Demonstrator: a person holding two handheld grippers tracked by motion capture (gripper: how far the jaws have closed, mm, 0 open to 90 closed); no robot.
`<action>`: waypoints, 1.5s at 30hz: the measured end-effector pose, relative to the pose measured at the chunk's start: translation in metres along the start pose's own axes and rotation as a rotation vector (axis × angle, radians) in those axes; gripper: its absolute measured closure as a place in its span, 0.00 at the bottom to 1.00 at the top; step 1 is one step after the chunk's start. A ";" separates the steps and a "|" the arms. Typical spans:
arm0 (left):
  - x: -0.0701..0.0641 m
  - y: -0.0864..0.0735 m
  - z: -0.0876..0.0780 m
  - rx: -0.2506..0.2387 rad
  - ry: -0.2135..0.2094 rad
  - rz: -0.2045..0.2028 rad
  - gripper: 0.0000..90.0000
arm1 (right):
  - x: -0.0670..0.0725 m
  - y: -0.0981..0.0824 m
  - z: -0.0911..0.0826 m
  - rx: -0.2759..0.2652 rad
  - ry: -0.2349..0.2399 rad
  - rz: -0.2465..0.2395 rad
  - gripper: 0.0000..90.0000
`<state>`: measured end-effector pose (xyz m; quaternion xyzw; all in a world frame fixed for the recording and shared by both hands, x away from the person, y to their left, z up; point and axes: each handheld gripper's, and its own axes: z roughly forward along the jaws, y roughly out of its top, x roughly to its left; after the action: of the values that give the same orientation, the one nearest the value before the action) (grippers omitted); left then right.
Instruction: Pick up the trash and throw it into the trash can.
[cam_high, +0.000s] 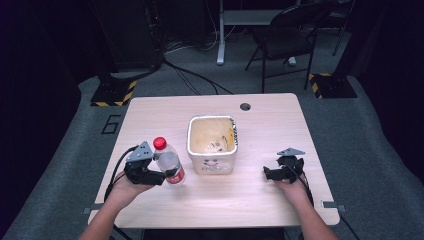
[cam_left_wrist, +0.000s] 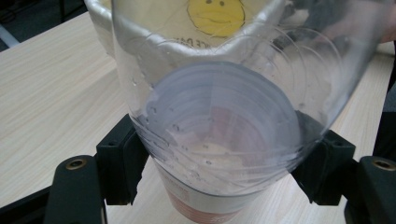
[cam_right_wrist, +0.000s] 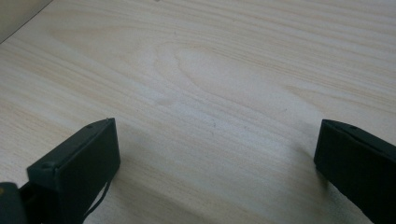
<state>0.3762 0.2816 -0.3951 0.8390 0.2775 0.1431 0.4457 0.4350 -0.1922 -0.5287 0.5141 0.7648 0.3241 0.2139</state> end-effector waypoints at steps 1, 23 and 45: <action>0.002 0.003 -0.003 -0.003 0.005 -0.005 0.31 | 0.000 0.000 0.000 0.000 0.000 0.000 0.00; 0.024 0.049 -0.029 -0.036 0.034 -0.016 0.31 | 0.000 0.000 0.000 -0.001 0.001 -0.007 0.00; 0.027 0.102 -0.031 -0.050 0.041 0.021 0.31 | 0.000 0.000 0.000 -0.001 0.001 -0.007 0.00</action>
<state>0.4169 0.2727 -0.2933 0.8272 0.2742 0.1717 0.4595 0.4346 -0.1925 -0.5288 0.5114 0.7665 0.3237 0.2148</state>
